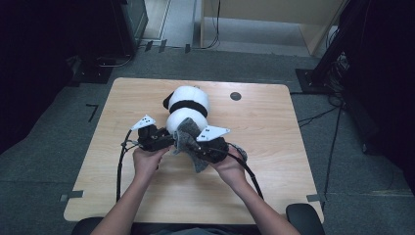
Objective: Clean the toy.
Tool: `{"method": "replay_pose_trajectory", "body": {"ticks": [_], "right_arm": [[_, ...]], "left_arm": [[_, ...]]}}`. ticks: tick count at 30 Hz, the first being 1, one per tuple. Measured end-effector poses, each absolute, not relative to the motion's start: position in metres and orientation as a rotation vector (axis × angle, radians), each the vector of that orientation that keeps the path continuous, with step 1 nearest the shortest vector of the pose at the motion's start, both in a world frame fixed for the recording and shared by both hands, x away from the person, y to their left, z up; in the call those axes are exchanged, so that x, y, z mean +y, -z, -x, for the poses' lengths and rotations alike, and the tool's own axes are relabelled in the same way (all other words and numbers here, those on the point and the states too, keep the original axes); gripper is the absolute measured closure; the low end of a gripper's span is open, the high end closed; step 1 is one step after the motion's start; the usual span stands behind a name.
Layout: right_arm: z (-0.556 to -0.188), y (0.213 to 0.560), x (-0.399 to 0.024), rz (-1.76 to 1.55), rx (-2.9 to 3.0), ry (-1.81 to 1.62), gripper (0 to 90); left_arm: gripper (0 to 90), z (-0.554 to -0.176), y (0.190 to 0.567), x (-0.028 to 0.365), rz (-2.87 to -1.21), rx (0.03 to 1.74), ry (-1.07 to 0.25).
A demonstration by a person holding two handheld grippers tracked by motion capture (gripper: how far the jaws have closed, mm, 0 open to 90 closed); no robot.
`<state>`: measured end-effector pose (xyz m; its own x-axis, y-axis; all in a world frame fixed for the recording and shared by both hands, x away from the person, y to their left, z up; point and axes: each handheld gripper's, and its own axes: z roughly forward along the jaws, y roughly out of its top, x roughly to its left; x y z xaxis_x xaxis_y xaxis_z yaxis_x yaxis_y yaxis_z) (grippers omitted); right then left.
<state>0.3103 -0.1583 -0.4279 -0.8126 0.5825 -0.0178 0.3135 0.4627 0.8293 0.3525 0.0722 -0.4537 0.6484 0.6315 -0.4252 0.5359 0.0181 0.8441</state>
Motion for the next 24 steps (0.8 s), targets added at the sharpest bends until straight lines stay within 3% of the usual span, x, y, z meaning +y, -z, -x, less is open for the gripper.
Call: {"method": "replay_pose_trajectory", "body": {"ticks": [24], "right_arm": [[-0.326, 0.475, -0.161, -0.813, 2.549, -1.068, 77.6]], "left_arm": [[45.1, -0.354, 0.451, 0.081, -1.57, 0.979, -0.014]]}}
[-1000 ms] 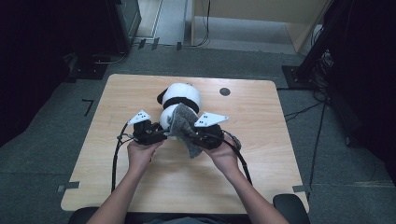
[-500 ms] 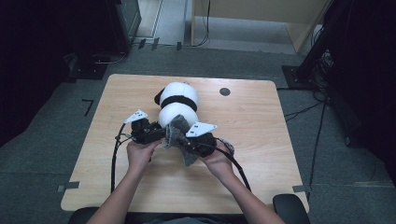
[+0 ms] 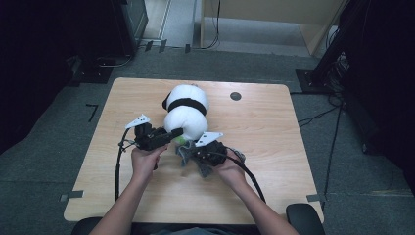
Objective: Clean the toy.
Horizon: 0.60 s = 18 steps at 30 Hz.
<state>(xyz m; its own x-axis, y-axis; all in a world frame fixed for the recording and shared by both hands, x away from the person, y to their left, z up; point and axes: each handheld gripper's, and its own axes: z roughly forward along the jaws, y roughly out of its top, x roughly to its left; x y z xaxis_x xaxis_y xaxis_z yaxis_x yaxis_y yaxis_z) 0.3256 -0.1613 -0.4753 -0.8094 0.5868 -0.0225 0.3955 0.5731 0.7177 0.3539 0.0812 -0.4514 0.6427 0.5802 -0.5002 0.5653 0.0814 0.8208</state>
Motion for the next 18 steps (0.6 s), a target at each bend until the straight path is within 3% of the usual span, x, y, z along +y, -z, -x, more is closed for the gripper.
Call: {"method": "replay_pose_trajectory", "body": {"ticks": [18], "right_arm": [[-0.35, 0.454, -0.224, -1.074, 2.392, -1.18, 77.9]], "left_arm": [[44.7, -0.355, 0.454, 0.09, -1.564, 0.973, -0.007]]}}
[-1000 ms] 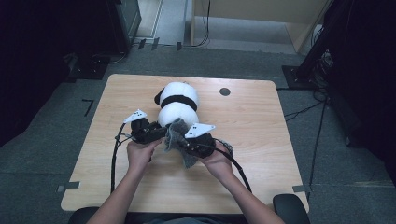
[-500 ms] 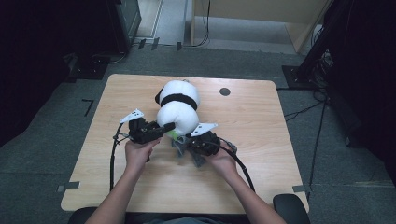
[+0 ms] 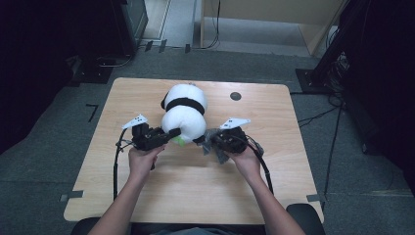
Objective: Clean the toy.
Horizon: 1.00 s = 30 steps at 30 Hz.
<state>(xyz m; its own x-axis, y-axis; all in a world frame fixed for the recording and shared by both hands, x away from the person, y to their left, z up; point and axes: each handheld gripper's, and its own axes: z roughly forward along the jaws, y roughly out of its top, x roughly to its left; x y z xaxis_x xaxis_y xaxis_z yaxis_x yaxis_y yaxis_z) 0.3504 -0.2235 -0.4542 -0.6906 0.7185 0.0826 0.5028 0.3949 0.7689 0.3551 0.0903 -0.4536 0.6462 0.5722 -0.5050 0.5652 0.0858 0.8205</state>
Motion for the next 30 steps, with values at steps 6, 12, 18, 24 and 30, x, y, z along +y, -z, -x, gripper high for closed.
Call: {"method": "replay_pose_trajectory", "body": {"ticks": [6, 12, 18, 24, 30], "right_arm": [[-0.351, 0.436, -0.244, -1.134, 2.284, -1.285, 78.0], [-0.344, 0.411, -0.249, -1.112, 2.223, -1.42, 78.0], [-0.335, 0.4, -0.229, -1.052, 2.256, -1.484, 77.7], [-0.329, 0.402, -0.208, -1.009, 2.301, -1.439, 77.4], [-0.321, 0.403, -0.194, -0.944, 2.34, -1.439, 77.3]], "left_arm": [[44.6, -0.356, 0.456, 0.09, -1.597, 0.982, -0.028], [44.4, -0.355, 0.46, 0.083, -1.623, 0.981, -0.038], [44.4, -0.351, 0.46, 0.073, -1.652, 0.95, -0.043], [44.5, -0.349, 0.461, 0.069, -1.661, 0.961, -0.047], [44.6, -0.349, 0.46, 0.068, -1.65, 0.975, -0.057]]}}
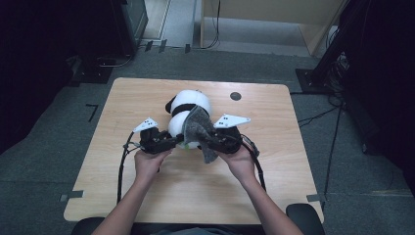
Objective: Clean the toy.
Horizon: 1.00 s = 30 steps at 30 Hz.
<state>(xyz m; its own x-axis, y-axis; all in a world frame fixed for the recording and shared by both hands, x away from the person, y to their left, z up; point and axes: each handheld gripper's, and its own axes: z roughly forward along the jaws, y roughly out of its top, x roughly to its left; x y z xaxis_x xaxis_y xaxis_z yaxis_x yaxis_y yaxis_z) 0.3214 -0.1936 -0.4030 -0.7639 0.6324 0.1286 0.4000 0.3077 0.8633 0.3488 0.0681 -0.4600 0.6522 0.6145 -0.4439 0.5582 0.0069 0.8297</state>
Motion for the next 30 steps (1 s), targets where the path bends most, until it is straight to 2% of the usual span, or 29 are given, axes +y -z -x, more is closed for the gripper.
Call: {"method": "replay_pose_trajectory", "body": {"ticks": [8, 30], "right_arm": [[-0.31, 0.421, -0.163, -0.808, 2.426, -1.368, 77.6], [-0.322, 0.468, -0.167, -0.813, 2.58, -1.171, 77.8]], "left_arm": [[44.8, -0.347, 0.458, 0.066, -1.659, 0.971, -0.067], [44.3, -0.35, 0.451, 0.079, -1.599, 0.963, -0.028]]}}
